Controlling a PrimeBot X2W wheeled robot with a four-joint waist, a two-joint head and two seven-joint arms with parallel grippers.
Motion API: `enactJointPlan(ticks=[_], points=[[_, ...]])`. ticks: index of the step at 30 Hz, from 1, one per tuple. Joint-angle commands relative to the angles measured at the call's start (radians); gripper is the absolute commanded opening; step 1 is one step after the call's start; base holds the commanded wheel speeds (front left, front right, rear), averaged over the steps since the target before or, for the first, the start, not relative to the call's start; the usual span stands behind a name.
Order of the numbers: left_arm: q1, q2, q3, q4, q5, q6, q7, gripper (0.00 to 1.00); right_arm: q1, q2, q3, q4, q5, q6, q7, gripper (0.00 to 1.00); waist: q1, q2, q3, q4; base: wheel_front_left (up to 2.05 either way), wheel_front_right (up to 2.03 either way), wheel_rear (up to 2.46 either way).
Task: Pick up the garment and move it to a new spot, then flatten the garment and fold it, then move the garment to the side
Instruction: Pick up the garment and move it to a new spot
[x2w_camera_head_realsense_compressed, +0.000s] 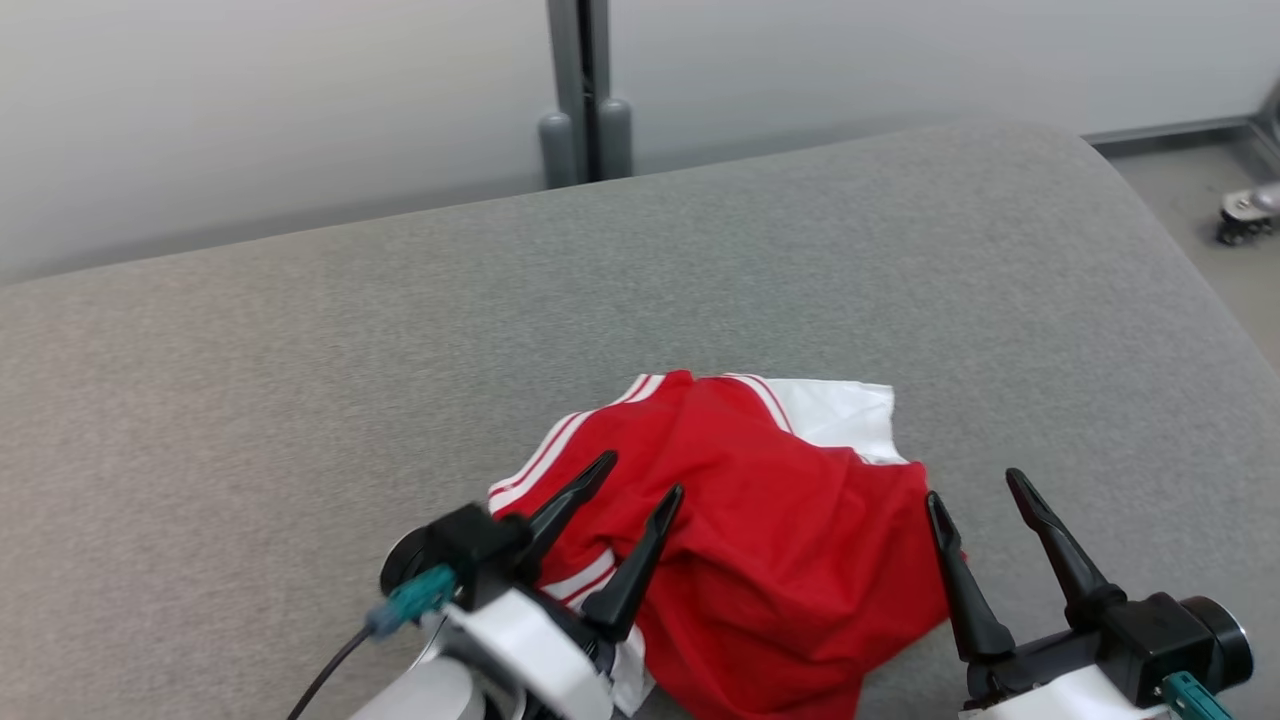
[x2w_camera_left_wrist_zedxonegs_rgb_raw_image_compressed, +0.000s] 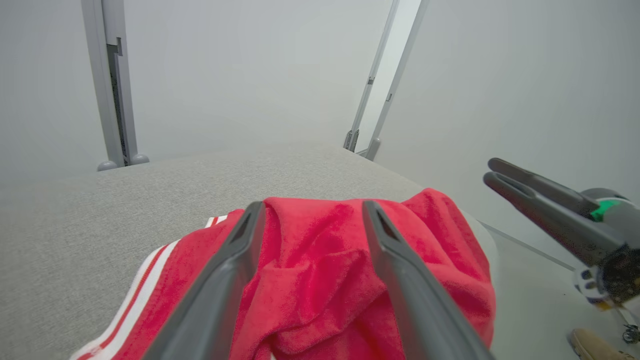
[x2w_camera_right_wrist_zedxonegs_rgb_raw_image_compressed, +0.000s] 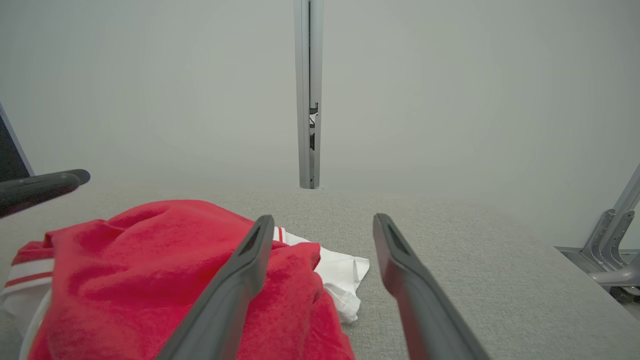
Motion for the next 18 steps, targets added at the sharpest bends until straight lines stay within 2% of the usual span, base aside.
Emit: enactJointPlan(ticks=[1,3,4,9,13,18], points=[[0.054,0.018,0.037,-0.046,0.037,0.023,-0.002,1.00,0.015,-0.006,-0.002,-0.006,0.000,0.000,0.002,1.00,0.0000,0.0000,-0.018,0.031,0.00,0.00,0.00],[0.117,0.032,0.090,-0.103,0.069,0.049,-0.002,1.00,0.020,-0.007,-0.007,-0.008,-0.004,0.000,0.002,1.00,0.0000,0.0000,-0.026,0.050,0.00,0.00,0.00],[0.117,0.032,0.090,-0.103,0.069,0.049,-0.002,1.00,0.020,-0.007,-0.007,-0.008,-0.004,0.000,0.002,1.00,0.0000,0.0000,-0.026,0.050,0.00,0.00,0.00],[0.254,0.056,0.209,-0.143,0.103,0.080,-0.002,1.00,0.030,-0.006,-0.018,-0.011,-0.015,0.000,0.002,1.00,0.0000,0.0000,-0.041,0.090,0.00,0.00,0.00],[0.302,0.062,0.254,-0.125,0.103,0.063,-0.002,1.00,0.022,-0.007,-0.011,-0.009,-0.019,0.000,0.002,1.00,0.0000,0.0000,-0.044,0.101,0.00,0.00,0.00],[0.281,0.071,0.225,-0.081,0.082,0.006,0.036,1.00,0.013,-0.006,0.001,-0.006,-0.020,0.000,0.002,1.00,0.0000,0.0000,-0.039,0.099,0.00,0.00,0.00]])
